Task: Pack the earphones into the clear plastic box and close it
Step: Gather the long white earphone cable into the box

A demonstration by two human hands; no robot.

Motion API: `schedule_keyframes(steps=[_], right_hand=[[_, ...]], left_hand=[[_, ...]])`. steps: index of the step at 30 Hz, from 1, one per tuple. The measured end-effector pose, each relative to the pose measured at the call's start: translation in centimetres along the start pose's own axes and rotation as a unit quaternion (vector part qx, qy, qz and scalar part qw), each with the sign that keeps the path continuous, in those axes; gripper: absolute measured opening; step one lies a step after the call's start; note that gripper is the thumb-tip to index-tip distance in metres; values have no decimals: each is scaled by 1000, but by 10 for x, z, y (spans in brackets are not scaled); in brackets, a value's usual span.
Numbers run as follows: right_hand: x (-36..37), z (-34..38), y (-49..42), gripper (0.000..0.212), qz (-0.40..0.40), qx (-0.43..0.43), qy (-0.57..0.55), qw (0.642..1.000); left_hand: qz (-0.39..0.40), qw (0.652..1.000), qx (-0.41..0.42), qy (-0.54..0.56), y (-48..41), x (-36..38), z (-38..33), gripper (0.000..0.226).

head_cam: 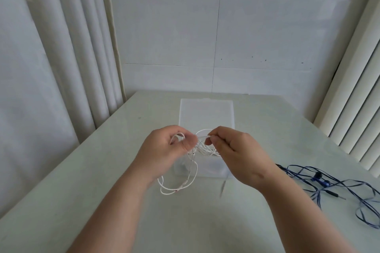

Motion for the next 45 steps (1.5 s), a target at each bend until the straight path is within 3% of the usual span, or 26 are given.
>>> schedule_keyframes(steps=[4,6,8,12,17,20,23,28,33,37,39,41,45], right_hand=[[2,3,1,25,7,-5,-15,1000],[1,3,1,25,5,-2,-21,1000],[0,0,1,22,-1,13,-25,1000],[-2,-4,1,27,-3,21,65,998],[-3,-9,-1,24,-11,33,6,999],[-6,-12,-2,24,-28,40,-18,999],[-9,-7,0,30,-38,26,-24,999],[-11,3,5,27,-4,-17,-203,979],[4,10,5,29,97,-31,-372,922],[9,0,3,37,72,12,-203,976],[10,-2,1,33,43,22,-132,990],[11,-1,1,19,37,28,-122,991],[11,2,2,11,45,36,-146,988]], left_hand=[[31,998,4,-55,2,11,2,19],[28,997,8,-69,2,12,2,20],[18,1000,-12,-17,2,9,3,29],[-27,986,-64,152,0,-4,6,24],[-11,990,-52,134,1,-4,7,16],[-8,987,-79,138,-1,-4,11,33],[-24,982,-103,157,0,-4,14,29],[-28,979,-83,187,-1,-5,13,4],[-39,983,-28,176,-3,-7,8,32],[-27,989,-16,147,-1,-3,5,29],[-10,988,-33,151,1,0,6,17],[-2,988,-50,149,1,4,7,9],[-8,990,-61,125,3,9,8,20]])
Point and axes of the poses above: each hand's wrist, its own y-axis away from the middle knuckle, its own x-axis out of the palm, z = x × y, the point moved 8 cm from there along -y, towards the middle knuckle, and after that the axes turned 5 degrees about y, right-handed, at the moved point
